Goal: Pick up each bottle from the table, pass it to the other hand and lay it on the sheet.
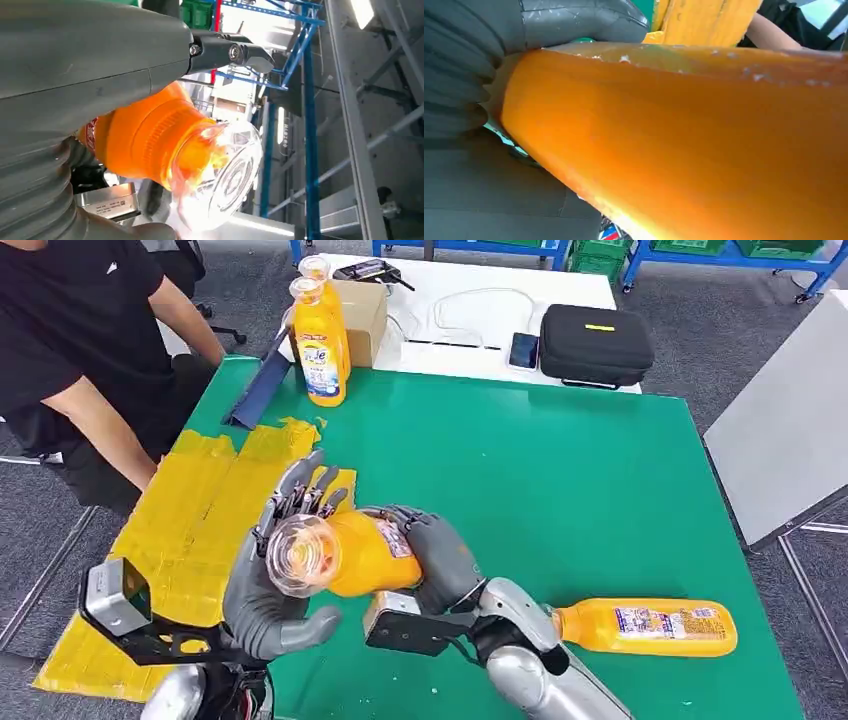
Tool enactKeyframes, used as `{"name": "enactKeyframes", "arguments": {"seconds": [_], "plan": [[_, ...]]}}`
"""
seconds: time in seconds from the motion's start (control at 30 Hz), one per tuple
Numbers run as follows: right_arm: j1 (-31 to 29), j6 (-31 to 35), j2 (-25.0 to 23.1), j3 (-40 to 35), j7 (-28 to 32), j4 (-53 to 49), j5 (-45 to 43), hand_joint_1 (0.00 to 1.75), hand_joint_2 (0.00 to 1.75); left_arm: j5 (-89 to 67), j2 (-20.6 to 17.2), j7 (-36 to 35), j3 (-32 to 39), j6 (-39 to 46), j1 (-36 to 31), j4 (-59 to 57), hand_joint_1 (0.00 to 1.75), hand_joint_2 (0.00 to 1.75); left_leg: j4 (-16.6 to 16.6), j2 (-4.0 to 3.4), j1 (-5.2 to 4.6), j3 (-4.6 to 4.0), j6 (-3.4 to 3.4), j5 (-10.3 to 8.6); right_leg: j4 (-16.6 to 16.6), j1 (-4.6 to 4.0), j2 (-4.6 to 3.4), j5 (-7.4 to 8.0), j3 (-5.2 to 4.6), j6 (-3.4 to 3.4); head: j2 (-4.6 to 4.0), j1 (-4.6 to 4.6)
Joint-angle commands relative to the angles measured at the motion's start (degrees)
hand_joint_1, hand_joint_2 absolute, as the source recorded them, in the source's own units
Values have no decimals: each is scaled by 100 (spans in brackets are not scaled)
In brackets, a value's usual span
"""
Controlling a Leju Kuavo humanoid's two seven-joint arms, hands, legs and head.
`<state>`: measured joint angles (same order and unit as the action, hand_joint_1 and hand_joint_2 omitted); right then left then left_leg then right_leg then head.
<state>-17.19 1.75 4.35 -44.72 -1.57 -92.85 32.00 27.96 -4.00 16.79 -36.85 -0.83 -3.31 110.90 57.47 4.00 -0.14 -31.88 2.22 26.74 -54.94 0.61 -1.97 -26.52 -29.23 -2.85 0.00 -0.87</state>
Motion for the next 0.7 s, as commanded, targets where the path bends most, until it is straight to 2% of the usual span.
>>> {"name": "enactKeyframes", "arguments": {"seconds": [0.03,0.2,0.23,0.27,0.7], "plan": [[-357,-105,44,-495,-49,447,41,175,175,-37,-132,-140,-462,-33,-265,-395,0,175,-2,-24,-1,5,-8,-1,1,-1,4,2,3,6,0,-2],[-362,-109,43,-490,-55,456,46,175,175,-36,-125,-140,-446,-32,-252,-393,0,175,-1,-39,0,7,-14,-2,0,-3,8,2,4,11,0,0],[-342,-117,49,-484,-62,453,57,175,175,-36,-124,-140,-433,-36,-244,-389,42,175,0,-32,0,4,-11,-2,-1,-2,5,2,1,8,0,0],[-330,-127,51,-478,-66,454,69,175,175,-34,-120,-136,-420,-35,-234,-392,175,175,-1,-25,0,4,-9,-2,1,-2,5,2,3,7,0,0],[-302,-160,30,-427,-73,455,100,175,175,-19,-114,-107,-424,-69,-241,-398,175,175,-1,-34,0,5,-12,-1,0,-3,8,2,3,9,0,-2]]}}
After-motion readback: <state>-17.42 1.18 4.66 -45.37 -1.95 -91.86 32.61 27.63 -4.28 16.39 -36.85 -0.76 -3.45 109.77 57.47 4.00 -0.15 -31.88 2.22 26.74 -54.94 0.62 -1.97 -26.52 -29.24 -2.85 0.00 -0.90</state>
